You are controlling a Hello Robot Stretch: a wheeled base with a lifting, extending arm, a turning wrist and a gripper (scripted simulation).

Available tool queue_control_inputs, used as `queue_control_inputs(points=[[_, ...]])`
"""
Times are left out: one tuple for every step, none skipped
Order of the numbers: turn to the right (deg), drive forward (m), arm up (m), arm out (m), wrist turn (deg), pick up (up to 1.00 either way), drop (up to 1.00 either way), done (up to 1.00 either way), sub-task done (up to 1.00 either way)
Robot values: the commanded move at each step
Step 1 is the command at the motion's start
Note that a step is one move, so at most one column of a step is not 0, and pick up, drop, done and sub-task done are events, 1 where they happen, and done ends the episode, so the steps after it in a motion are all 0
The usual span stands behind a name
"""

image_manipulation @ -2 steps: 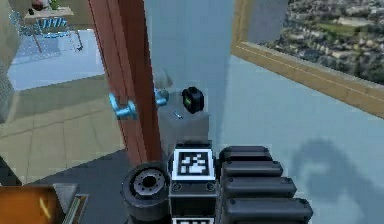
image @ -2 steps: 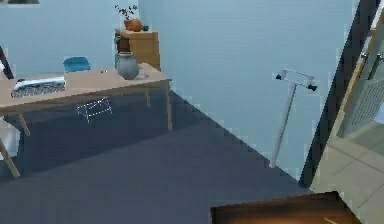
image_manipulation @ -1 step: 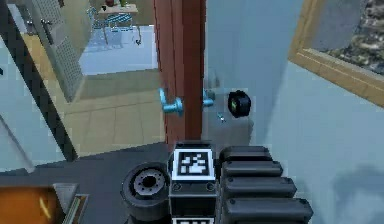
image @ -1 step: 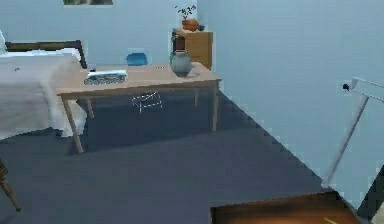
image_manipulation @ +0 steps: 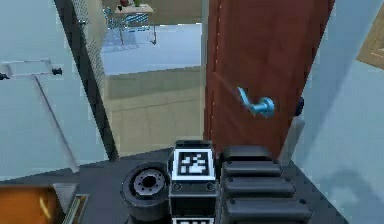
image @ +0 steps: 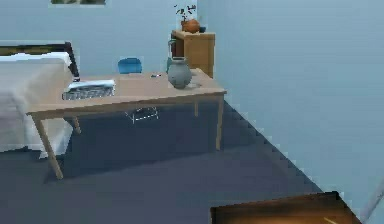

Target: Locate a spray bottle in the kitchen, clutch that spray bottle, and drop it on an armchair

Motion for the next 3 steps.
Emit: queue_control_inputs(points=[[-45.0, 0.0, 0.0, 0.0, 0.0, 0.0, 0.0, 0.0, 0.0], [-45.0, 0.0, 0.0, 0.0, 0.0, 0.0, 0.0, 0.0, 0.0], [0.0, 1.0, 0.0, 0.0, 0.0, 0.0, 0.0, 0.0, 0.0]])
